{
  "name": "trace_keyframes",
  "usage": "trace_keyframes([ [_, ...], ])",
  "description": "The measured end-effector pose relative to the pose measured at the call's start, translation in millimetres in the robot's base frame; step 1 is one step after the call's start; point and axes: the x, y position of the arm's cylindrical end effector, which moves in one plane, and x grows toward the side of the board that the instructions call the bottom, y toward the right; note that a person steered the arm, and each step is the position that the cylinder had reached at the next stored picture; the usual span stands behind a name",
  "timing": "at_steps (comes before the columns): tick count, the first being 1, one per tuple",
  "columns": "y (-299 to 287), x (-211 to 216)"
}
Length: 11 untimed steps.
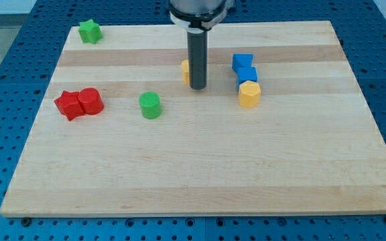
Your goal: Move yellow heart left to blue triangle
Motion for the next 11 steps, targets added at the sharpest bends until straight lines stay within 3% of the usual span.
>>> trace_keyframes([
  [3, -56.4, -9.9],
  [9, 10.4, -19.8],
  [11, 14.8, -59.6],
])
